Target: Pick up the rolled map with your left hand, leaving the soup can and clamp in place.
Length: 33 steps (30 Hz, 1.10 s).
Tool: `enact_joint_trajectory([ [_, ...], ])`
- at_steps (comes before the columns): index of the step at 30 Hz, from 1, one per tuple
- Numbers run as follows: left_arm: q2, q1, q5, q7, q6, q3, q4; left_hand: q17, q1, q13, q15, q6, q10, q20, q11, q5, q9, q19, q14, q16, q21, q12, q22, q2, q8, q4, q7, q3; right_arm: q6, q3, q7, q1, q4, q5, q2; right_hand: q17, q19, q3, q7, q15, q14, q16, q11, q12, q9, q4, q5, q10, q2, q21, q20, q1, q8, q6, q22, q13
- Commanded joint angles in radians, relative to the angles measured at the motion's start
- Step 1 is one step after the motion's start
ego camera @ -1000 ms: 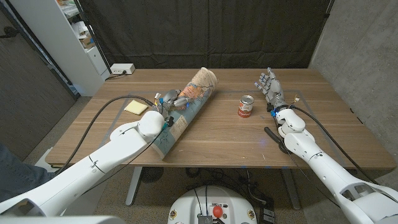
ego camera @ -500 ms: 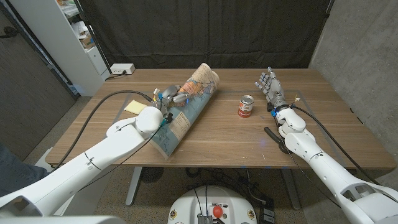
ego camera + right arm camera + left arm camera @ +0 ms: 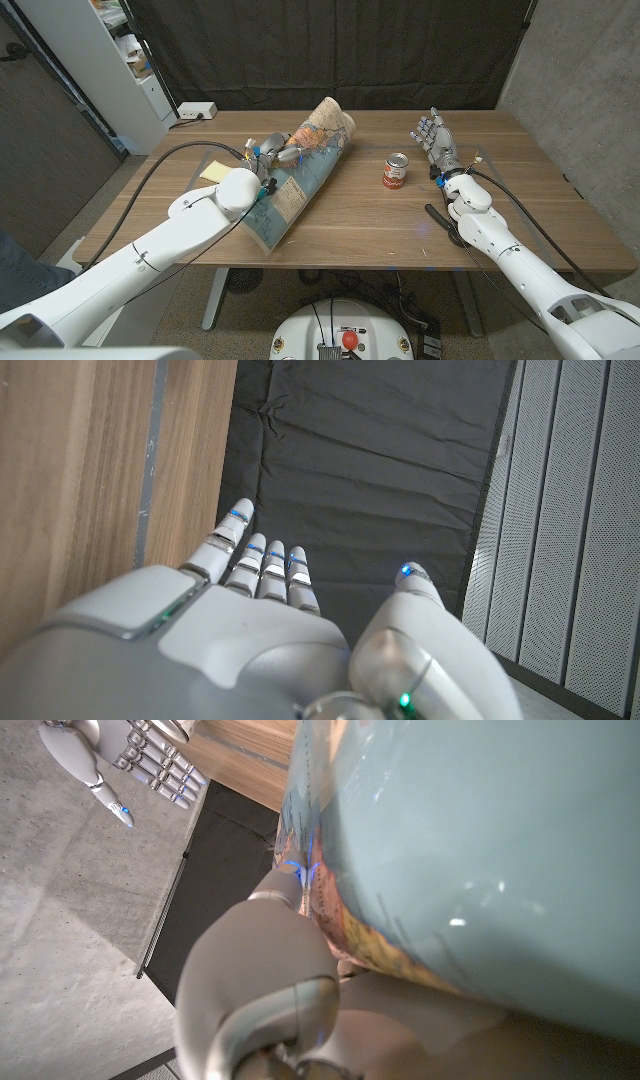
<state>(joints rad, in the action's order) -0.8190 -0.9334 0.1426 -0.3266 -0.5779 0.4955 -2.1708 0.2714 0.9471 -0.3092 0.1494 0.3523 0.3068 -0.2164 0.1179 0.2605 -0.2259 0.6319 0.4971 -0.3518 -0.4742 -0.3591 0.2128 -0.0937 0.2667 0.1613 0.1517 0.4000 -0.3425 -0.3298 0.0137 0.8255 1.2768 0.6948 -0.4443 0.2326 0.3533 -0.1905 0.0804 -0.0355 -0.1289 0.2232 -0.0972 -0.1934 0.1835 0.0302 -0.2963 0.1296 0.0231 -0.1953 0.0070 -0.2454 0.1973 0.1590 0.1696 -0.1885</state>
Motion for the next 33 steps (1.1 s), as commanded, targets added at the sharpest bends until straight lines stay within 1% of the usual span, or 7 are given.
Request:
enact_joint_trajectory([
  [1,-0.01,-0.006,-0.002,-0.001,0.008,-0.013,-0.012,0.002,0.011,-0.003,0.003,0.006,0.011,-0.001,0.001,0.01,-0.002,-0.003,0.009,0.0,-0.004,-0.006,0.001,0.0,0.004,0.003,0.021,0.007,-0.004,0.001,0.011,0.006,0.013,-0.004,0.0,0.003,0.009,0.001,0.004,-0.001,-0.006,0.006,-0.003,-0.005,0.006,-0.001,-0.002,0.011,-0.001,-0.006,-0.003,-0.005,0.001,0.01,0.004,-0.001],
  [9,-0.02,-0.008,0.01,0.014,0.026,-0.03,-0.018,0.003,0.011,-0.005,0.003,0.007,0.012,-0.001,0.002,0.012,-0.003,-0.004,0.011,0.001,-0.005,-0.006,0.001,0.001,0.003,0.001,0.02,0.007,0.0,0.001,0.021,0.01,0.026,-0.009,-0.003,0.003,0.007,0.001,0.004,-0.001,-0.004,0.005,-0.001,-0.006,0.006,0.0,-0.002,0.013,-0.001,-0.004,-0.004,-0.007,0.002,0.011,0.004,-0.001],
  [33,-0.039,0.001,0.012,0.027,0.022,-0.05,-0.053,0.007,0.016,-0.01,0.004,0.011,0.013,-0.001,0.001,0.016,-0.004,-0.009,0.01,0.004,-0.007,-0.005,0.0,0.0,0.002,0.0,0.02,0.01,0.013,0.004,0.043,0.025,0.068,-0.016,-0.017,0.005,0.008,0.002,0.005,0.0,-0.005,0.005,0.0,-0.005,0.006,0.002,-0.001,0.014,-0.004,-0.003,-0.003,-0.009,0.001,0.011,0.003,-0.002],
])
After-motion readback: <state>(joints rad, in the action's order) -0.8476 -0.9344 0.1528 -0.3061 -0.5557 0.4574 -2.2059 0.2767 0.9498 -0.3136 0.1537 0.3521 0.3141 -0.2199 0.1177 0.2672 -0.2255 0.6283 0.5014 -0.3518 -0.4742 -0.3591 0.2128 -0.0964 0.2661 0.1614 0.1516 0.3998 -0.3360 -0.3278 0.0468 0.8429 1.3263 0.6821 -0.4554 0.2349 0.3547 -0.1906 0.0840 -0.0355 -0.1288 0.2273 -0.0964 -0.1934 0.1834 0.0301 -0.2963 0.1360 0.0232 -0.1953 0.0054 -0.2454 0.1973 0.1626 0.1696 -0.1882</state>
